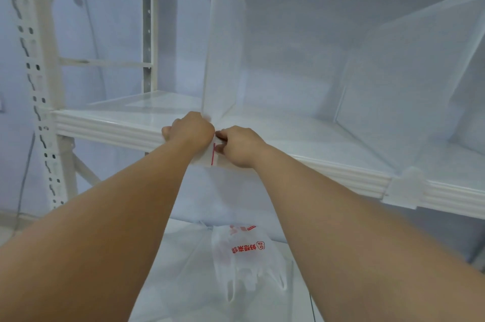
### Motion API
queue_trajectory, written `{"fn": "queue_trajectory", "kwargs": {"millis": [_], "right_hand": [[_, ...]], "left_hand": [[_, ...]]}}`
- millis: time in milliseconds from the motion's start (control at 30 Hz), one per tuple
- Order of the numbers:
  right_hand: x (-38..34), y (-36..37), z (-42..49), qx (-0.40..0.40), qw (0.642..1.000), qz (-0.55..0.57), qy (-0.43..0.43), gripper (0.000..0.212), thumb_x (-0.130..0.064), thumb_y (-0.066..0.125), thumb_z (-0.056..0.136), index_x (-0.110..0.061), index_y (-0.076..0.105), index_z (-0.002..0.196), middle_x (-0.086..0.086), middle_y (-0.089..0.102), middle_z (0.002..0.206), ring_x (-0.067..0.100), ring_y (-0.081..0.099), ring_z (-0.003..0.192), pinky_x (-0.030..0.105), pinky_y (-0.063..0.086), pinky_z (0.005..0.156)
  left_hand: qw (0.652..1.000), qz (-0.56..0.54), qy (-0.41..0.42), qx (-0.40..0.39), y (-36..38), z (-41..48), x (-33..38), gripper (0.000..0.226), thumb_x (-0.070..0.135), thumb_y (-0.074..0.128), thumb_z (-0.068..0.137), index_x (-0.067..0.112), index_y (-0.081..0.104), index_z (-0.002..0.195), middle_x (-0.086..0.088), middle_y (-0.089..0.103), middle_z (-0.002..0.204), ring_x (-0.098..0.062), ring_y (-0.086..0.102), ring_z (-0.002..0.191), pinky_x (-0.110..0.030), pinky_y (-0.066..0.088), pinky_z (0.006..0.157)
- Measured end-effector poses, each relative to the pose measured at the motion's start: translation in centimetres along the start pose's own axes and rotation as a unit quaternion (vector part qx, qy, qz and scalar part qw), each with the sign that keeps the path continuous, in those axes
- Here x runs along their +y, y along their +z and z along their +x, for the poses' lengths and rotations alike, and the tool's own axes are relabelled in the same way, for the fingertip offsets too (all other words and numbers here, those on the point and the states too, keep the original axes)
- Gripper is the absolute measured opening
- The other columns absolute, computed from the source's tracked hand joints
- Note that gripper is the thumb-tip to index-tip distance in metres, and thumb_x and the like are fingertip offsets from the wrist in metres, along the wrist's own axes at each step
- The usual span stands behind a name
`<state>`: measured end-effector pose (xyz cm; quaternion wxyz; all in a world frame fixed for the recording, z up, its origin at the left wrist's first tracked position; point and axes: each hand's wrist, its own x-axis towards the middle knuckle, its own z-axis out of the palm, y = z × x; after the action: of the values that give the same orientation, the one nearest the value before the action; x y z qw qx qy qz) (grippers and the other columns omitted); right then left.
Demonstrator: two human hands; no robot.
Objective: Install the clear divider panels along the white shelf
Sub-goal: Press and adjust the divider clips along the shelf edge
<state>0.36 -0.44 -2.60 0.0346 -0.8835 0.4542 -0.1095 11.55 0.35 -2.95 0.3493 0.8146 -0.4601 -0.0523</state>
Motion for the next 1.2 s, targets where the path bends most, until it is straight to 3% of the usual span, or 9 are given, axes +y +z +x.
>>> {"fn": "queue_trajectory", "kwargs": {"millis": [100, 200, 267, 333, 400, 733, 933, 1067, 1200], "right_hand": [[0.1, 0.2, 0.0, 0.006, 1.000, -0.006, -0.007, 0.031, -0.025, 0.044, 0.098, -0.008, 0.060, 0.117, 0.011, 0.062, 0.119, 0.031, 0.054, 0.112, 0.030, 0.041, 0.083], [0.2, 0.2, 0.1, 0.008, 1.000, -0.016, -0.013, 0.030, -0.025, 0.043, 0.098, -0.009, 0.059, 0.118, 0.010, 0.061, 0.120, 0.030, 0.053, 0.112, 0.030, 0.039, 0.081], [0.2, 0.2, 0.1, 0.008, 1.000, -0.016, -0.015, 0.030, -0.025, 0.043, 0.098, -0.009, 0.059, 0.116, 0.010, 0.061, 0.119, 0.031, 0.053, 0.112, 0.029, 0.038, 0.080], [0.2, 0.2, 0.1, 0.009, 1.000, -0.017, -0.017, 0.030, -0.025, 0.043, 0.098, -0.009, 0.059, 0.117, 0.010, 0.061, 0.120, 0.031, 0.053, 0.112, 0.031, 0.040, 0.082], [0.2, 0.2, 0.1, 0.010, 1.000, -0.018, -0.019, 0.031, -0.025, 0.043, 0.098, -0.009, 0.058, 0.119, 0.010, 0.060, 0.122, 0.031, 0.053, 0.114, 0.032, 0.042, 0.087], [0.2, 0.3, 0.1, 0.015, 1.000, -0.013, -0.023, 0.031, -0.024, 0.043, 0.098, -0.008, 0.057, 0.121, 0.010, 0.060, 0.124, 0.031, 0.053, 0.115, 0.032, 0.042, 0.090], [0.1, 0.1, -0.2, 0.011, 1.000, -0.008, -0.017, 0.034, -0.024, 0.043, 0.098, -0.009, 0.055, 0.126, 0.010, 0.058, 0.128, 0.031, 0.051, 0.120, 0.033, 0.042, 0.094], [0.1, -0.2, -0.3, 0.004, 1.000, 0.018, -0.006, 0.034, -0.027, 0.046, 0.097, -0.010, 0.058, 0.124, 0.008, 0.060, 0.126, 0.028, 0.053, 0.118, 0.031, 0.043, 0.091], [0.3, -0.7, -0.5, 0.008, 0.997, 0.072, 0.008, 0.038, -0.028, 0.054, 0.094, -0.012, 0.058, 0.128, 0.005, 0.059, 0.132, 0.025, 0.051, 0.124, 0.034, 0.042, 0.103]], "left_hand": [[0.999, -0.021, 0.011, -0.031, -0.3, 0.8, -0.2, 0.009, 0.021, 0.040, 0.095, 0.015, 0.046, 0.094, -0.005, 0.052, 0.091, -0.028, 0.048, 0.092, -0.037, 0.031, 0.098], [0.995, -0.071, 0.022, -0.059, -0.1, 1.7, -0.7, 0.020, 0.024, 0.043, 0.094, 0.012, 0.059, 0.099, -0.008, 0.063, 0.100, -0.030, 0.056, 0.097, -0.038, 0.035, 0.103], [0.996, -0.069, 0.026, -0.057, 0.0, 1.7, -0.8, 0.021, 0.025, 0.042, 0.094, 0.013, 0.059, 0.097, -0.006, 0.064, 0.095, -0.029, 0.056, 0.096, -0.035, 0.034, 0.099], [0.999, -0.031, 0.024, -0.038, 0.1, 1.3, -0.8, 0.015, 0.023, 0.038, 0.096, 0.015, 0.051, 0.095, -0.001, 0.055, 0.080, -0.027, 0.049, 0.090, -0.031, 0.026, 0.086], [0.999, -0.012, 0.025, -0.026, 0.1, 0.7, -0.7, 0.012, 0.020, 0.036, 0.096, 0.016, 0.047, 0.095, -0.001, 0.054, 0.083, -0.026, 0.046, 0.089, -0.032, 0.022, 0.083], [1.000, 0.002, 0.014, -0.016, 0.1, 0.4, -0.3, 0.014, 0.011, 0.032, 0.093, 0.013, 0.046, 0.091, -0.004, 0.053, 0.085, -0.027, 0.046, 0.088, -0.032, 0.022, 0.082], [1.000, -0.005, 0.019, -0.012, 0.0, 0.0, -0.4, 0.017, 0.020, 0.031, 0.095, 0.013, 0.047, 0.093, -0.006, 0.055, 0.092, -0.027, 0.046, 0.088, -0.035, 0.026, 0.088], [0.997, -0.042, 0.042, 0.039, 0.3, -0.8, -0.7, 0.046, 0.044, 0.022, 0.100, 0.011, 0.052, 0.087, -0.007, 0.056, 0.085, -0.028, 0.048, 0.084, -0.039, 0.029, 0.097], [0.977, -0.078, 0.101, 0.172, 1.5, -2.5, -1.3, 0.029, 0.031, 0.027, 0.102, 0.011, 0.040, 0.084, -0.005, 0.047, 0.060, -0.032, 0.046, 0.069, -0.039, 0.036, 0.088]]}}
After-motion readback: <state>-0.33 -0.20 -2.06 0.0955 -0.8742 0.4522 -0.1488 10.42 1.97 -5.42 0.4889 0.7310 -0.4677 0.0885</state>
